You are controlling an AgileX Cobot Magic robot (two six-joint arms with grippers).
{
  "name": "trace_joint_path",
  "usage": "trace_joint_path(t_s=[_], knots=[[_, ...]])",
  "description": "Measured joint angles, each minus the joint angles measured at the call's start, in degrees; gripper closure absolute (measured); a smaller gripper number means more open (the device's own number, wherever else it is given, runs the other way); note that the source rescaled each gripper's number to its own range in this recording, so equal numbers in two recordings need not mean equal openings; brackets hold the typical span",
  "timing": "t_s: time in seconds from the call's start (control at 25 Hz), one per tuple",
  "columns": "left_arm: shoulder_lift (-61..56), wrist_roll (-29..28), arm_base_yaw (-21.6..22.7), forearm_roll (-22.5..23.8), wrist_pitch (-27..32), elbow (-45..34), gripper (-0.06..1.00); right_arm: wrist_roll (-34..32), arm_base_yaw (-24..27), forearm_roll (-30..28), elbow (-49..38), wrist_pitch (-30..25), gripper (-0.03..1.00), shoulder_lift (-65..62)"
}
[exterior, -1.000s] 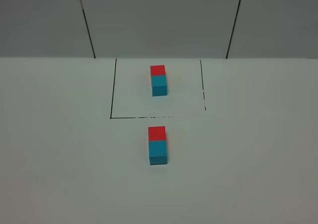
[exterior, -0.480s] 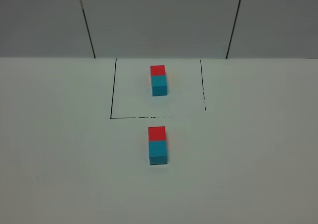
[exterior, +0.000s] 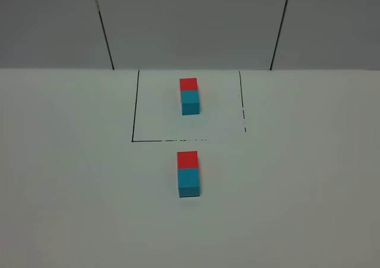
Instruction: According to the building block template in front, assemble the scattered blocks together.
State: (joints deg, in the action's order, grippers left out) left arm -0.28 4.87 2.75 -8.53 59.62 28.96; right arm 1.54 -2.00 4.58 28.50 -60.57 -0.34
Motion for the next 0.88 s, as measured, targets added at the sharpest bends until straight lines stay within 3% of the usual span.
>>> trace_joint_path(t_s=[0.08, 0.36, 0.88], knots=[[0.0, 0.0, 0.0, 0.0, 0.0, 0.0, 0.28, 0.1, 0.0, -0.5, 0.0, 0.0, 0.19, 0.0], [0.0, 0.0, 0.0, 0.0, 0.0, 0.0, 0.28, 1.0, 0.0, -0.7, 0.0, 0.0, -0.03, 0.0], [0.0, 0.0, 0.0, 0.0, 0.0, 0.0, 0.28, 2.5, 0.0, 0.3, 0.0, 0.0, -0.03, 0.0]])
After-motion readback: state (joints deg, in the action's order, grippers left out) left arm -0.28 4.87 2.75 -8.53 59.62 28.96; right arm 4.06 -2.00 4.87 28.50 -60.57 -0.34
